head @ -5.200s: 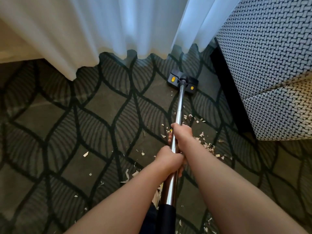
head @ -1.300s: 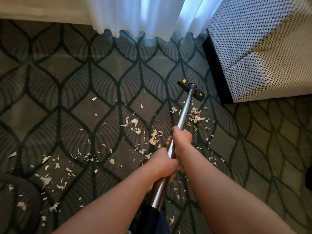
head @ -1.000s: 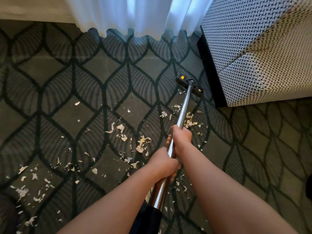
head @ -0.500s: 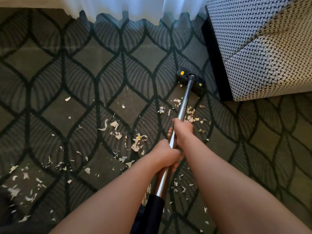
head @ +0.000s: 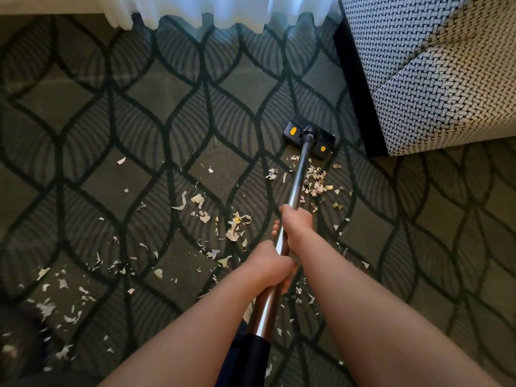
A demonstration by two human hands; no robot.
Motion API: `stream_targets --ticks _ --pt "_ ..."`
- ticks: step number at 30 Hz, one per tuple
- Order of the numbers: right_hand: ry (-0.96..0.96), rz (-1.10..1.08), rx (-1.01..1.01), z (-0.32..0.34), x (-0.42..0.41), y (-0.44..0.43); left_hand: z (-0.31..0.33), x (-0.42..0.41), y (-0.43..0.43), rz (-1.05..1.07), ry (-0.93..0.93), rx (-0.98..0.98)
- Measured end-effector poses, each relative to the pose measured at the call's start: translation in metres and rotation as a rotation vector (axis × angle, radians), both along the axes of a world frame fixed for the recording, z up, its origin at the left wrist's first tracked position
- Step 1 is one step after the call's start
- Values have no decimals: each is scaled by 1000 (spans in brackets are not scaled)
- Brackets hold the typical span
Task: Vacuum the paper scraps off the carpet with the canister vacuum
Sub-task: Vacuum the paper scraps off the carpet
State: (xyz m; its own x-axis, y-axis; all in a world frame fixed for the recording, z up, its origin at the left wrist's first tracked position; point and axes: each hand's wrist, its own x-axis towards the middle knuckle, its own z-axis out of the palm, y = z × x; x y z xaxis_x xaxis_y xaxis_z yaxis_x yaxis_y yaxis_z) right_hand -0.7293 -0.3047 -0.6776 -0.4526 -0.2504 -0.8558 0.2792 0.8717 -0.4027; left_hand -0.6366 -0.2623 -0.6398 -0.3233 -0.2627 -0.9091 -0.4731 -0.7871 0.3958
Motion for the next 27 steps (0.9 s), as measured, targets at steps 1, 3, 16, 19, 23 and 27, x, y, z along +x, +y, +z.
stream_targets --ticks 1,3,16,19,23,27 --pt "-4 -1 3 1 4 4 1 4 4 -6 -2 4" --pt "-7 -4 7 4 13 13 0 12 12 -7 -7 15" --pt "-2 9 24 12 70 80 15 74 74 12 30 96" --pt "0 3 26 12 86 92 18 90 85 -27 19 65" --pt "-7 -18 36 8 111 108 18 116 101 -29 -4 63" --pt "-30 -36 40 5 139 128 20 144 118 -26 -7 91"
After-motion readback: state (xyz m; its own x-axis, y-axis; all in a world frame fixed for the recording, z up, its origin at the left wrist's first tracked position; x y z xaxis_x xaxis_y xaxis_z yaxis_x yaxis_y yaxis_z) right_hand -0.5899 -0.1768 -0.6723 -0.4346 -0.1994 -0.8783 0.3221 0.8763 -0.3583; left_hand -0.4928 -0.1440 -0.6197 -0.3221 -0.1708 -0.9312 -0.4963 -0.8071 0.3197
